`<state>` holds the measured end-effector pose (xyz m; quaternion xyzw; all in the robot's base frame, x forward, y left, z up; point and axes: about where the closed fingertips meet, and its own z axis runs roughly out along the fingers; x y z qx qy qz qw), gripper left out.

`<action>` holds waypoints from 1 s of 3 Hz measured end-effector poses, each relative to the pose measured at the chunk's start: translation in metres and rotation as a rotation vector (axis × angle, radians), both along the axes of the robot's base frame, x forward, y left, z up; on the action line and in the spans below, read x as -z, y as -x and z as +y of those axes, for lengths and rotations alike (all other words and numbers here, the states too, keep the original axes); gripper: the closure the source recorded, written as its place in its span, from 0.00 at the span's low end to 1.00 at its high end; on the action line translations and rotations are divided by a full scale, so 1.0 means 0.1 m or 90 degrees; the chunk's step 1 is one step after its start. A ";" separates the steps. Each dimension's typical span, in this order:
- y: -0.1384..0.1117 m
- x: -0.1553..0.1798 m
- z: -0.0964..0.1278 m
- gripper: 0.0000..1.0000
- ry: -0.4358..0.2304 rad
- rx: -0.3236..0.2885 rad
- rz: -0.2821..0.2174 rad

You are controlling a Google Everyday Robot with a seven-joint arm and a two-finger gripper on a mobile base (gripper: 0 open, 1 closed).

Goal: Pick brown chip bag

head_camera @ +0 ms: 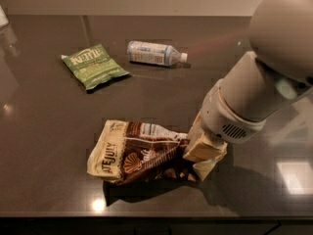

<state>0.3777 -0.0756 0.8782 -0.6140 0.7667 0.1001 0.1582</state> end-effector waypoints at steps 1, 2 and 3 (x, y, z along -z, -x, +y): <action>-0.02 -0.33 -0.02 1.00 -0.020 -0.004 -0.038; -0.05 -0.71 -0.02 1.00 -0.033 -0.010 -0.082; -0.08 -1.11 -0.02 1.00 -0.042 -0.018 -0.125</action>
Offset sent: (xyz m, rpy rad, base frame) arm 0.0112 -0.0072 0.1112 0.0787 -0.1952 0.0194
